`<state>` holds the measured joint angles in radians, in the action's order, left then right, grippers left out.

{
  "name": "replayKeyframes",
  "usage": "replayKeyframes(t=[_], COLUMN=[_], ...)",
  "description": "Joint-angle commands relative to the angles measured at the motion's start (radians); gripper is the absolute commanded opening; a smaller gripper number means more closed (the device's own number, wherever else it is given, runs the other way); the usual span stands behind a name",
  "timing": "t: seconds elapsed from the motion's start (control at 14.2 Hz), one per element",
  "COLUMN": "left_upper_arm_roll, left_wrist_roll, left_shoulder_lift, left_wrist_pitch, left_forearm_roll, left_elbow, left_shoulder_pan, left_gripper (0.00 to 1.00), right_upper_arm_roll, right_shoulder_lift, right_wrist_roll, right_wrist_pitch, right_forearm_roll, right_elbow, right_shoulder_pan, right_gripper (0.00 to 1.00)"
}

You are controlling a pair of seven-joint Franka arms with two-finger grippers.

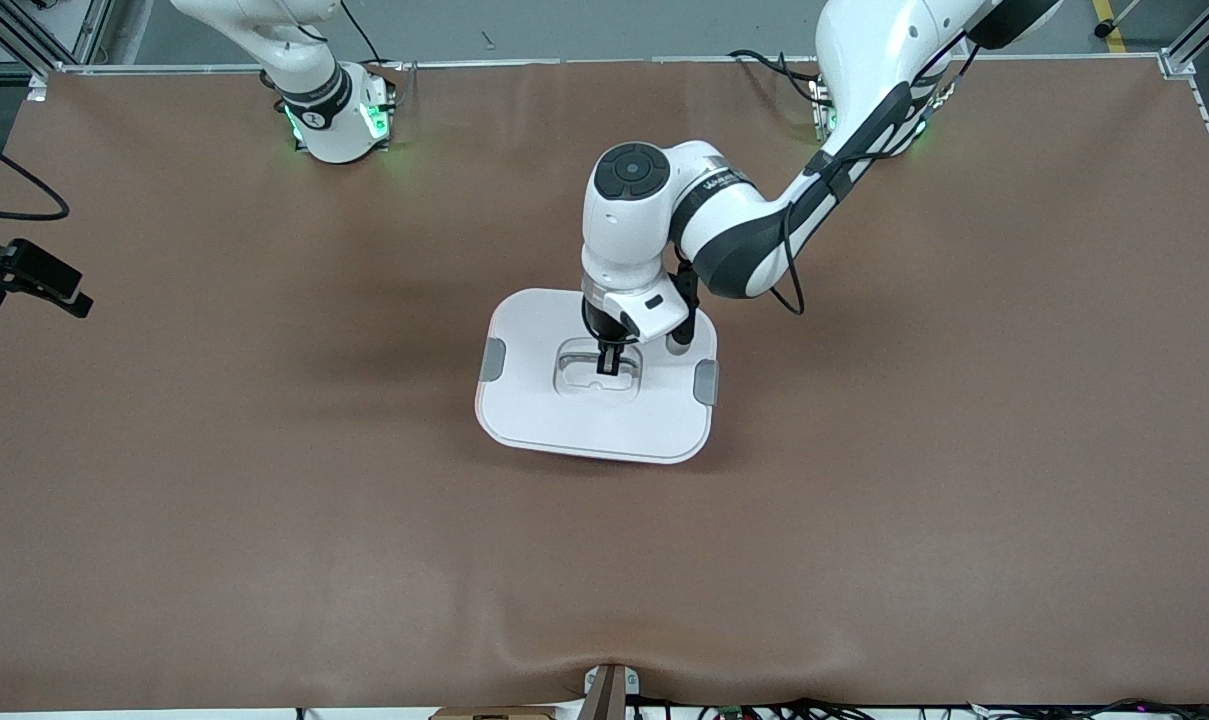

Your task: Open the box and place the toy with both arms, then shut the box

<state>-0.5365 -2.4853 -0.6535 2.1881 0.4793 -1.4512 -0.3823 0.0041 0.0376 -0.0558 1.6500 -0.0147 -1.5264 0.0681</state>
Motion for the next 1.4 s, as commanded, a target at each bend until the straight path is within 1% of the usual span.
replayKeyframes(t=[0.0,0.56,1.33], left_upper_arm_roll=[-0.002,-0.002,-0.002], left_wrist_roll=[-0.053,-0.125,-0.113], left_shoulder_lift=[-0.006,-0.001,-0.003], left_wrist_pitch=[0.010,0.009,0.006], left_forearm_roll=[0.038,0.038,0.039], left_elbow=[0.017,0.014,-0.005], left_shoulder_pan=[-0.006,-0.027,-0.029], left_gripper=[0.00,0.00,0.00], right_upper_arm_roll=[0.016,0.016,0.016], right_shoulder_lift=[0.008,0.008,0.008], right_wrist_roll=[0.011,0.020,0.027], right_wrist_pitch=[-0.003,-0.013,-0.012], right_forearm_roll=[0.012,0.010,0.004], right_elbow=[0.014,0.014,0.015], right_shoulder_pan=[0.022,0.022,0.024], right_gripper=[1.00,1.00,1.00])
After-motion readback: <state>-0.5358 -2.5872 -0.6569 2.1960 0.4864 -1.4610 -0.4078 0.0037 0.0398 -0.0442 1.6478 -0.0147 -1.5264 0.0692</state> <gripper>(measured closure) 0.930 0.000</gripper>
